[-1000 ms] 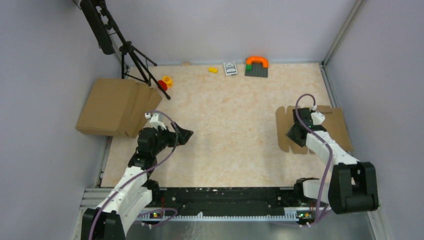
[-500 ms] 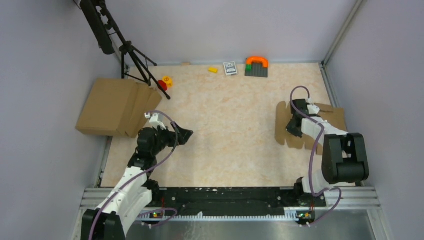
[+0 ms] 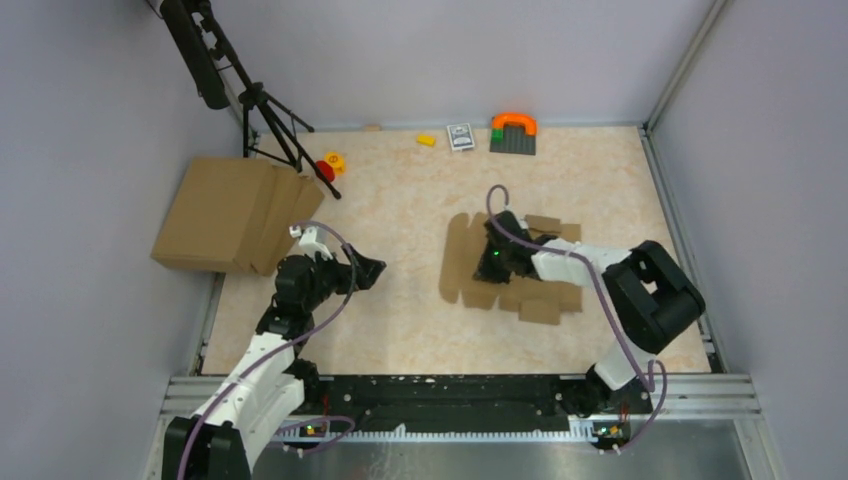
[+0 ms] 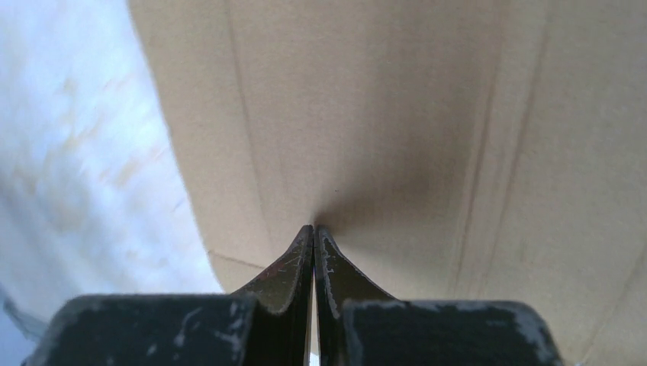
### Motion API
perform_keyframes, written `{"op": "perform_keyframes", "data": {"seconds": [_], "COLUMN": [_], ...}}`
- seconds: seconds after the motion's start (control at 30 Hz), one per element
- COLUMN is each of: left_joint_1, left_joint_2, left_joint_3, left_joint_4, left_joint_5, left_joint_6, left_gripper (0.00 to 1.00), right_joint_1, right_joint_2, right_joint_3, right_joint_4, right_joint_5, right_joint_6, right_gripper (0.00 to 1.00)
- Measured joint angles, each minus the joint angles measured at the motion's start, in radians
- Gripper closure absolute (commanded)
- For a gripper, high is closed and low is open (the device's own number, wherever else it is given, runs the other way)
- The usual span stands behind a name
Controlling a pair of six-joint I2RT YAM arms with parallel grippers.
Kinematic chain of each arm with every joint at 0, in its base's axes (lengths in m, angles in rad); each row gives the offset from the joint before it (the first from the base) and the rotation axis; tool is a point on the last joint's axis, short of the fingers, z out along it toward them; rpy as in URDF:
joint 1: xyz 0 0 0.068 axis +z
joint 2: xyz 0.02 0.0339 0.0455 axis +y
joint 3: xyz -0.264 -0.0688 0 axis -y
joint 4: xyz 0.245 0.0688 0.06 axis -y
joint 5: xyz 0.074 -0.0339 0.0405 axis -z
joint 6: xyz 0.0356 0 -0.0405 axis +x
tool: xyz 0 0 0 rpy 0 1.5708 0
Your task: Fold the paper box
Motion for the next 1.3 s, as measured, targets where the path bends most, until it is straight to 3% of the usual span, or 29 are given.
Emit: {"op": "perform_keyframes", "data": {"seconds": [0.07, 0.13, 0.27, 0.37, 0.5, 0.63, 0.73, 0.87, 1.1, 1.3], "left_joint_1": [0.0, 0.0, 0.0, -0.002, -0.04, -0.113, -0.169, -0.238, -0.246, -0.246], "left_joint_2": [0.015, 0.034, 0.076, 0.126, 0.213, 0.322, 0.405, 0.54, 0.669, 0.735], "left_joint_3": [0.0, 0.0, 0.001, 0.018, 0.075, 0.137, 0.17, 0.257, 0.334, 0.362], "left_joint_4": [0.0, -0.001, -0.002, -0.023, -0.055, -0.074, -0.087, -0.134, -0.131, -0.075], "left_joint_5": [-0.002, -0.003, 0.006, 0.029, 0.054, 0.063, 0.06, 0.039, 0.05, 0.096], "left_joint_6": [0.003, 0.004, 0.005, -0.001, -0.011, -0.02, -0.034, -0.046, -0.079, -0.116], "left_gripper": [0.01, 0.01, 0.02, 0.04, 0.06, 0.06, 0.06, 0.05, 0.06, 0.1], "right_joint_1": [0.1, 0.157, 0.157, 0.133, 0.026, -0.236, -0.362, -0.386, -0.446, -0.511], "right_joint_2": [0.035, 0.058, 0.019, -0.076, -0.303, -0.578, -0.634, -0.534, -0.425, -0.354], "right_joint_3": [0.038, 0.087, 0.148, 0.161, 0.117, -0.039, -0.098, -0.13, -0.221, -0.242], "right_joint_4": [0.011, 0.013, 0.031, 0.0, -0.055, -0.101, -0.185, -0.263, -0.248, -0.145], "right_joint_5": [-0.021, -0.038, -0.051, -0.057, -0.062, -0.09, -0.082, -0.05, -0.083, -0.189], "right_joint_6": [0.036, 0.05, 0.019, -0.043, -0.122, -0.191, -0.236, -0.265, -0.269, -0.288], "right_gripper": [0.99, 0.9, 0.59, 0.55, 0.36, 0.17, 0.15, 0.16, 0.18, 0.27]}}
